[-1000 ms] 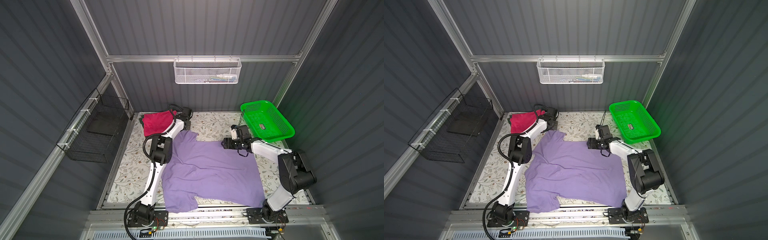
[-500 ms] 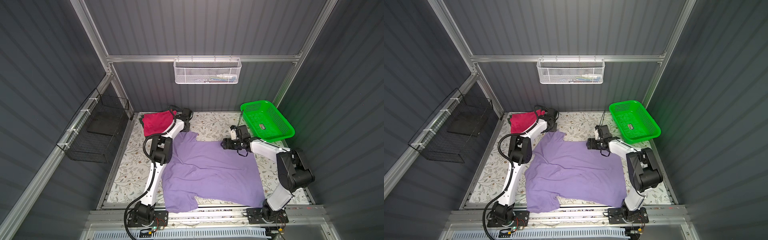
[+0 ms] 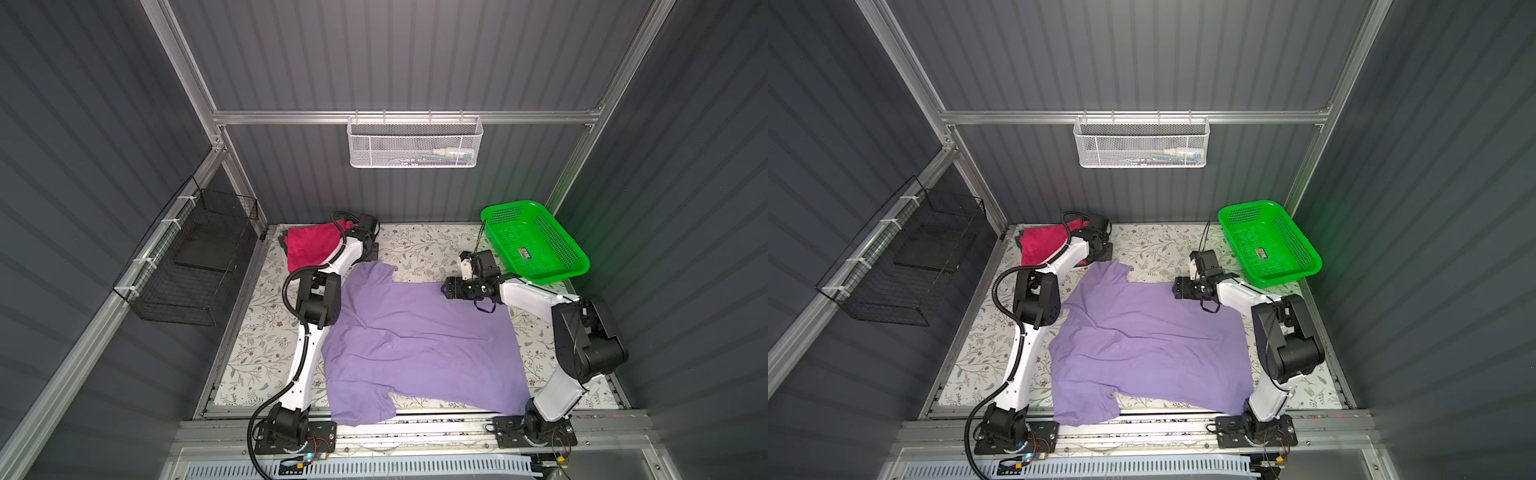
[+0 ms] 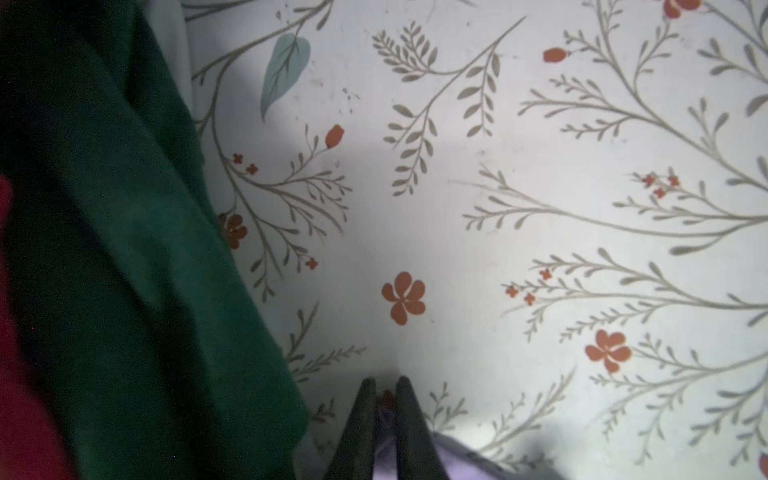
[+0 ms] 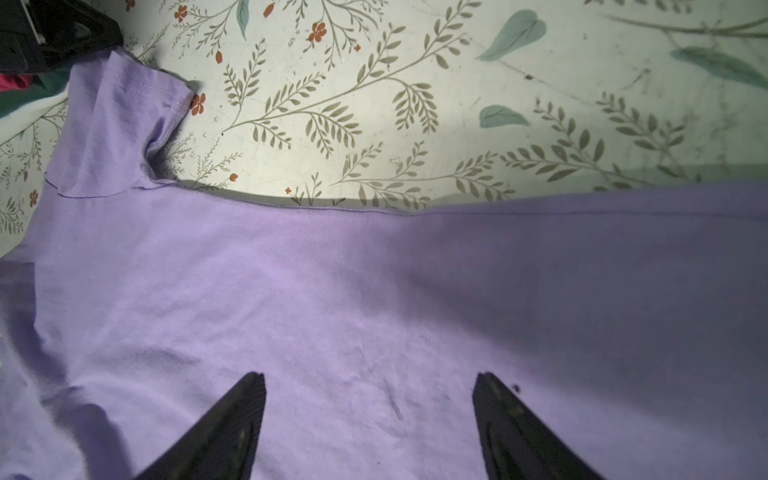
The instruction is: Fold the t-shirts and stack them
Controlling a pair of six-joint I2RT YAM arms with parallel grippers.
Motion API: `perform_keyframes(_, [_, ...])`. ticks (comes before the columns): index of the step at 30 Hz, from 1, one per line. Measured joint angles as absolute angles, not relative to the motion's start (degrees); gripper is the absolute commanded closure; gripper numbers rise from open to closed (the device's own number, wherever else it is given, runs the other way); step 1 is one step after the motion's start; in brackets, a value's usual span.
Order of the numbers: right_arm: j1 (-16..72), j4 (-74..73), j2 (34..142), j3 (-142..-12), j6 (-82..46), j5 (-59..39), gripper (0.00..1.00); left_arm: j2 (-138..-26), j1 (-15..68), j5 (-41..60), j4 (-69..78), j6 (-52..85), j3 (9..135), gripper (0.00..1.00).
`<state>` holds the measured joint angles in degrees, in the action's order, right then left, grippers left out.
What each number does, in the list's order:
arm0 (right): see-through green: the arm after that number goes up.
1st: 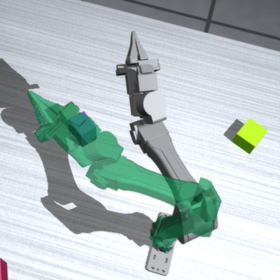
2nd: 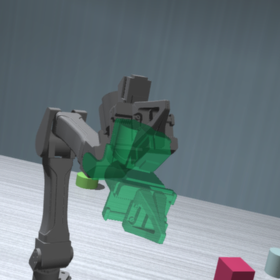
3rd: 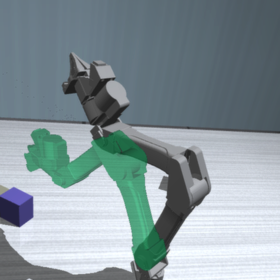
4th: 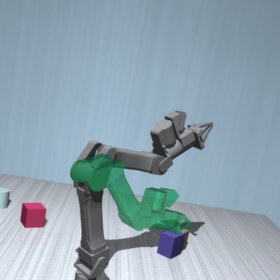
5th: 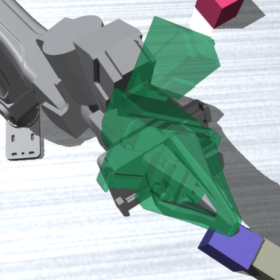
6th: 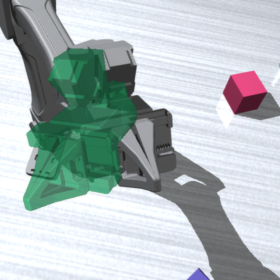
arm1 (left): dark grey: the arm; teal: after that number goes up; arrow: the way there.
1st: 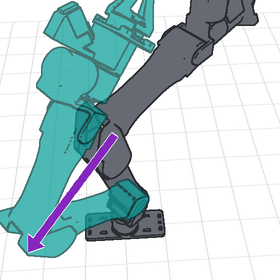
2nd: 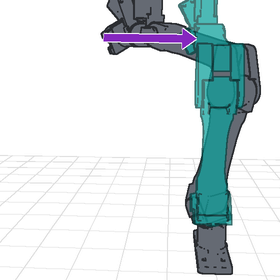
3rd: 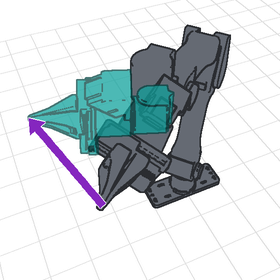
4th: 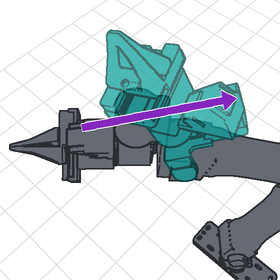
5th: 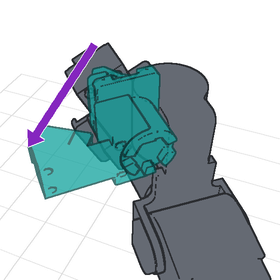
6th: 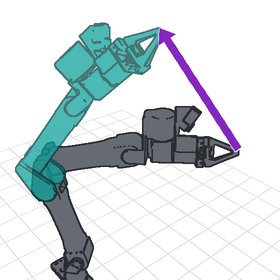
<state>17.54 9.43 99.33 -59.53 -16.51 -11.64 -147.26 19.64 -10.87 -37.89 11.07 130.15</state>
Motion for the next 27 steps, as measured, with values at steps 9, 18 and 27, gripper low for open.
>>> perform_keyframes(9, [17.54, 9.96, 99.98, -59.81, -16.49, -11.84, 0.19, -145.43, 19.40, -10.63, -34.15, 10.94, 126.21, 1.00])
perform_keyframes(18, [17.50, 9.19, 99.92, -59.55, -17.08, -10.44, 0.19, -137.45, 19.40, -10.66, -32.08, 11.16, 114.91, 1.00])
perform_keyframes(27, [16.86, 7.73, 99.81, -58.13, -18.09, -9.13, 0.18, -129.71, 19.84, -10.90, -30.52, 11.18, 111.00, 1.00])
